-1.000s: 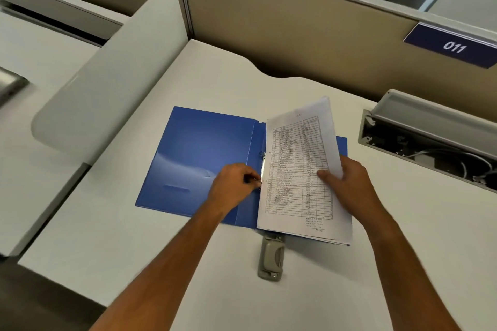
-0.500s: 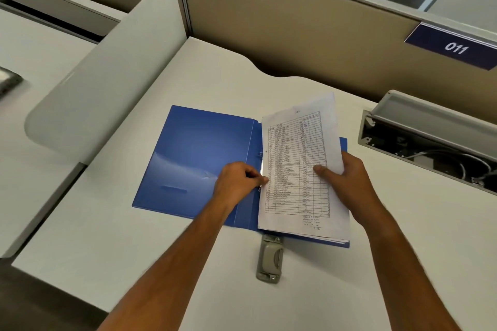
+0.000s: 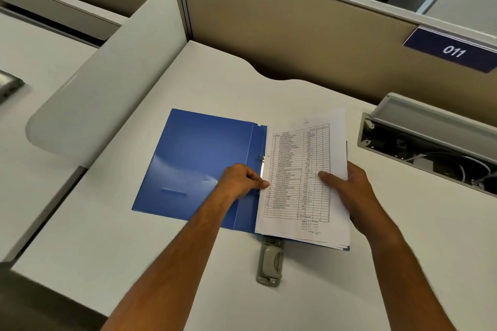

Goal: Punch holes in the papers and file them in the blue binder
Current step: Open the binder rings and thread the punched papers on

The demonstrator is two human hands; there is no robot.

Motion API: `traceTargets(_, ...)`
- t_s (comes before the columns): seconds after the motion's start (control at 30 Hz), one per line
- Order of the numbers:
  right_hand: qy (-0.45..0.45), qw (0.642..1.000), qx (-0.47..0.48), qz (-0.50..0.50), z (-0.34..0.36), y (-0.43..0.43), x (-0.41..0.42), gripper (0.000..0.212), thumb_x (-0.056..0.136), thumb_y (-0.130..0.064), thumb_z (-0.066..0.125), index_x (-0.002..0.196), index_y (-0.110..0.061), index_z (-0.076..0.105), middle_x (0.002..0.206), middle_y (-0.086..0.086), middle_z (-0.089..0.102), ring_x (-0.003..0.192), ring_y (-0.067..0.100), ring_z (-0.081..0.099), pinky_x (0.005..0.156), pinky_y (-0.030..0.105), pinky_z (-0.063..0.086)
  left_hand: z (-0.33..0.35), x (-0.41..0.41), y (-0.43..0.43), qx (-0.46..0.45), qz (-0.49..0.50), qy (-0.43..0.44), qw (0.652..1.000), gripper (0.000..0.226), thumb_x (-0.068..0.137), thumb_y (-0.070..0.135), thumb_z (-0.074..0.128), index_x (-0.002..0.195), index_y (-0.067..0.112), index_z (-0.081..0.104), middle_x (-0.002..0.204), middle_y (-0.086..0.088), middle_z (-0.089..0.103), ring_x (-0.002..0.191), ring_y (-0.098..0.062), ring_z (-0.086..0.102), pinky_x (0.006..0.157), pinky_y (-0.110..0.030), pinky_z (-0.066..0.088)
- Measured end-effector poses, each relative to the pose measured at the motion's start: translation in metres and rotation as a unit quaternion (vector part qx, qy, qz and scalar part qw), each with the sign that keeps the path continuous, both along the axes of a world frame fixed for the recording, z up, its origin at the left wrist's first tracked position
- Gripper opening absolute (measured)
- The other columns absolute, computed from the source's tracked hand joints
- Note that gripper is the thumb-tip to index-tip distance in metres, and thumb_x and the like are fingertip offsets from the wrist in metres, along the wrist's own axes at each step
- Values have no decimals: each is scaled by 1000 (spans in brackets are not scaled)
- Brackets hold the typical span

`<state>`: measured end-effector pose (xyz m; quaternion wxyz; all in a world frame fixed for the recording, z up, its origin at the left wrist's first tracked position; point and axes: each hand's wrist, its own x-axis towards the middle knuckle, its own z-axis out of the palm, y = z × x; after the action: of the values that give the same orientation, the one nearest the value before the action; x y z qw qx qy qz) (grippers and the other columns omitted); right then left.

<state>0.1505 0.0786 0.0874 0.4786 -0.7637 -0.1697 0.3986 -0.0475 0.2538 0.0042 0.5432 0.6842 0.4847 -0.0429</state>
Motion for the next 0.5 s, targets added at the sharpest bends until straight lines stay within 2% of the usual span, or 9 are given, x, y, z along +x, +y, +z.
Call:
traceTargets(0.13, 0, 1000, -6, 4, 5, 4, 6, 36, 102, -12, 71, 138, -14, 67, 124, 1, 78, 106, 24, 78, 95, 44, 64, -1, 2, 0, -11, -2, -3, 1000, 33, 84, 37, 86, 105, 12, 82, 110, -3, 79, 97, -15, 70, 81, -26, 53)
traceTargets(0.23, 10, 1000, -12, 9, 6, 6, 10, 36, 102, -11, 70, 138, -15, 67, 125, 2, 78, 106, 24, 78, 88, 38, 64, -1, 3, 1, -15, -2, -5, 1000, 33, 83, 37, 86, 105, 12, 82, 108, -2, 79, 93, -13, 68, 82, -27, 52)
traceTargets(0.4, 16, 1000, -23, 3, 2, 4, 12, 40, 103, -13, 70, 142, -14, 64, 129, 6, 77, 110, 29, 77, 92, 43, 63, -1, 1, -2, 22, 41, -30, 998, 33, 77, 34, 92, 98, 15, 74, 95, 4, 76, 86, -12, 71, 78, -27, 58)
traceTargets(0.5, 21, 999, -24, -8, 0, 1, 10, 41, 103, -14, 70, 143, -14, 63, 130, 7, 76, 111, 30, 76, 98, 51, 62, -5, -1, -11, 61, 49, -59, 995, 25, 79, 30, 92, 93, 17, 76, 90, 6, 77, 84, -9, 72, 80, -29, 63)
